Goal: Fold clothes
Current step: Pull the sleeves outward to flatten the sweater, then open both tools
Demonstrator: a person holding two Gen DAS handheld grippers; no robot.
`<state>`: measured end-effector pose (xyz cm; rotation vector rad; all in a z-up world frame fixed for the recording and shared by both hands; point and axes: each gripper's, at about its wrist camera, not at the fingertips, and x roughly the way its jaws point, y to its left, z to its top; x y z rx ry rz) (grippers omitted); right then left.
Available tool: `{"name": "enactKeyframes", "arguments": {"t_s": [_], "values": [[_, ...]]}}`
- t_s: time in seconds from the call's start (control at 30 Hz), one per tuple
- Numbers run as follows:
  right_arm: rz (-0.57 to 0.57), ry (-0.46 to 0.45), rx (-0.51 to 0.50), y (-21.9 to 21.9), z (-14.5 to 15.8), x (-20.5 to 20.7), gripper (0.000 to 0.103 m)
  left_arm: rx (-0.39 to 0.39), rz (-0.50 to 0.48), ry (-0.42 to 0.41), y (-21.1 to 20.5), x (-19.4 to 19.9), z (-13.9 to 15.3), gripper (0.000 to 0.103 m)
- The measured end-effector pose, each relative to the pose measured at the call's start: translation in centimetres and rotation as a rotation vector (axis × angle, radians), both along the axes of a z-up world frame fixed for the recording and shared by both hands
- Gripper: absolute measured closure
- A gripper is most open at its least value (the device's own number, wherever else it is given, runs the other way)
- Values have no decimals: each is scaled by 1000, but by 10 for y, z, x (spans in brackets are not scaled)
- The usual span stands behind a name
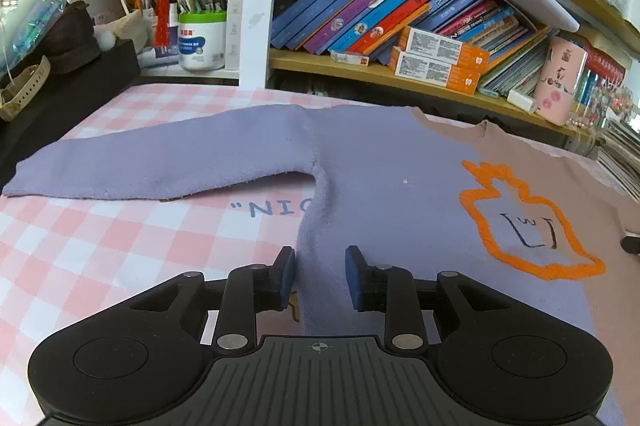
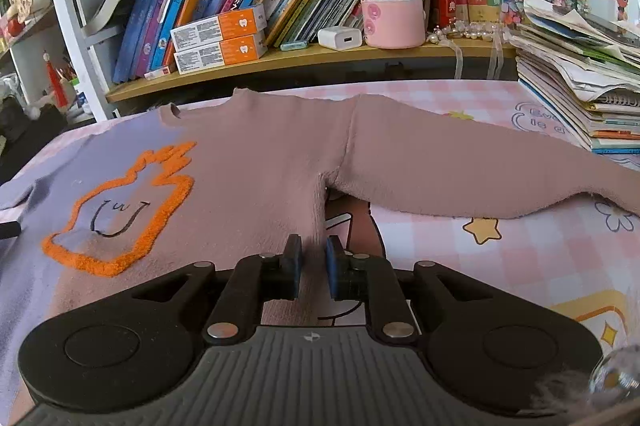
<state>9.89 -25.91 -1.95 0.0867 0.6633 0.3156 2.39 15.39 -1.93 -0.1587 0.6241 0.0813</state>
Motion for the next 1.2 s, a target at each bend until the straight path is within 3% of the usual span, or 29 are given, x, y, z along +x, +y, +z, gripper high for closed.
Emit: {"name": "enactKeyframes", "arguments": {"t_s": [0.27,0.3,0.37,0.63,0.8,0.93,0.97,1.07,1.2], "values": [[4,1,11,-3,0,0,86,-10,-4,-2,3,2,1,75],[5,2,16,-4,0,0,84,-10,-5,-2,2,2,1,75],[5,4,25,-6,1,0,70,-7,-8,-4,2,1,0,75],[17,10,47,-10,2,-1,69,11,-26,-7,-1,0,0,72],[75,-5,-3,2,2,-6,75,-9,-22,-2,1,-2,1,73],[63,-10,-18,1,2,-6,93,5,-30,3,2,1,1,78],[62,-14,-25,2,2,-6,96,17,-27,5,2,4,1,84],[63,-32,-56,5,2,-6,96,-9,3,7,9,12,1,95],[68,-32,-52,4,1,-5,96,-36,14,4,12,10,0,98]]}}
